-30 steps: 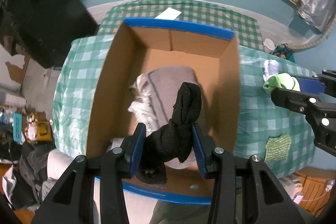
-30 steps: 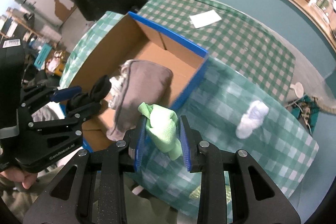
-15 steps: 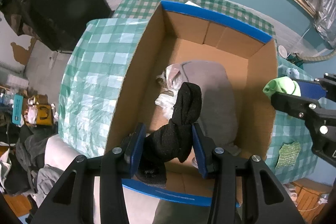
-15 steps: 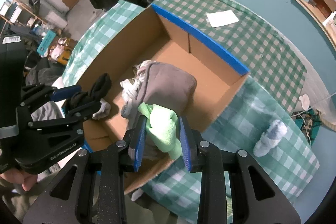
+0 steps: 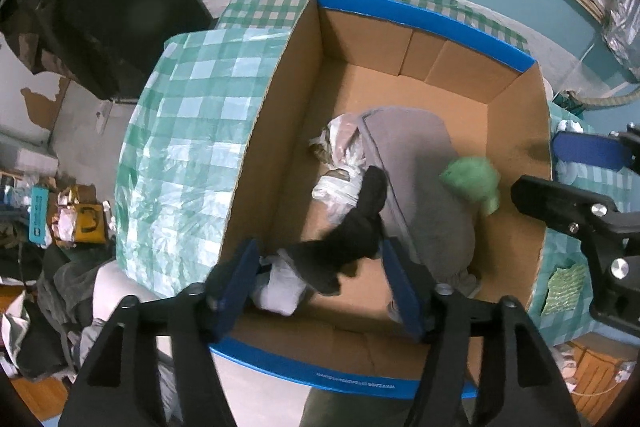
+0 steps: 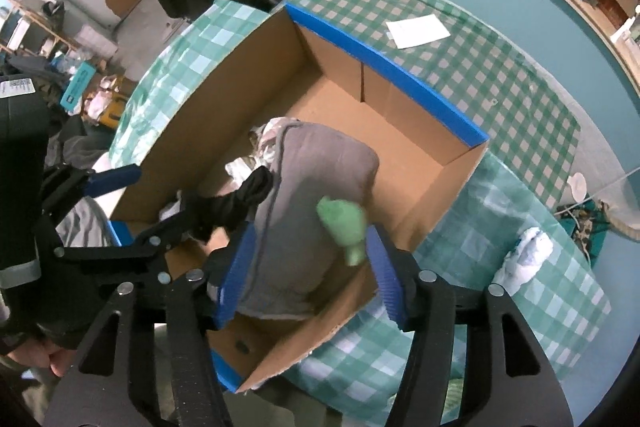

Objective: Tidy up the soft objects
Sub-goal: 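Open both tools to drop the black sock and green cloth into the box, then move both tools back over the table toward the scrubber and white cloth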

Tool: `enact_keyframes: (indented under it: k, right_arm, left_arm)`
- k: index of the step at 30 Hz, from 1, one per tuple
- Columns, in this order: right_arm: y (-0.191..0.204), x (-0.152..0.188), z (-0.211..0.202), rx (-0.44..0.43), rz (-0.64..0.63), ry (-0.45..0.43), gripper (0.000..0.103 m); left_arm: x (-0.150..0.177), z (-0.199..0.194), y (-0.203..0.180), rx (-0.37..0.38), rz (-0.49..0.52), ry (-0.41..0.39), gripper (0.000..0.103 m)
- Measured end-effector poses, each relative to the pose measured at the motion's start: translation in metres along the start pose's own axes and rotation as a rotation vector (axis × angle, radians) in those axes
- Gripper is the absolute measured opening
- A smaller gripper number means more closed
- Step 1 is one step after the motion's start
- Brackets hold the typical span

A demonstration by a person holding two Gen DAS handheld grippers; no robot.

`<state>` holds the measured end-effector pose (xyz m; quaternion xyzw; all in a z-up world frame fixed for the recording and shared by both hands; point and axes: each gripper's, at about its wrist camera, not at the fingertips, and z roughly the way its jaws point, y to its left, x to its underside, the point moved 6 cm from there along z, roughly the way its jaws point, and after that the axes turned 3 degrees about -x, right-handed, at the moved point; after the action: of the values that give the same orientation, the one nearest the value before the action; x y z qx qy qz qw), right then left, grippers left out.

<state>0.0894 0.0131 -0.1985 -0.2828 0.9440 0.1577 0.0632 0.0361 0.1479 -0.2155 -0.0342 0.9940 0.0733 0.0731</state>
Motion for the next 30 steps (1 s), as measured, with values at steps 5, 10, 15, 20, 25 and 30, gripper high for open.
enact_keyframes:
  k: [5,10,15,20,25,30]
  right_arm:
    - [-0.009,0.003,-0.006,0.008,0.032,-0.006,0.062]
    - [-0.019,0.012,-0.014,0.016,0.072,-0.018,0.067]
    - [-0.031,0.023,-0.023,0.015,0.114,-0.029,0.067]
    - [-0.041,0.035,-0.03,0.008,0.159,-0.037,0.067]
    - [-0.051,0.049,-0.038,0.007,0.194,-0.043,0.067]
    - [-0.067,0.065,-0.044,0.014,0.245,-0.048,0.069]
  left_arm:
    - [0.001,-0.004,0.0,-0.008,0.015,0.0,0.074]
    - [0.004,-0.014,-0.003,0.005,0.015,-0.014,0.076]
    - [0.006,-0.022,-0.011,0.001,0.038,-0.027,0.078]
    - [0.008,-0.03,-0.024,0.008,0.068,-0.035,0.078]
    - [0.008,-0.036,-0.042,0.021,0.117,-0.041,0.079]
    - [0.009,-0.039,-0.064,0.033,0.176,-0.045,0.079]
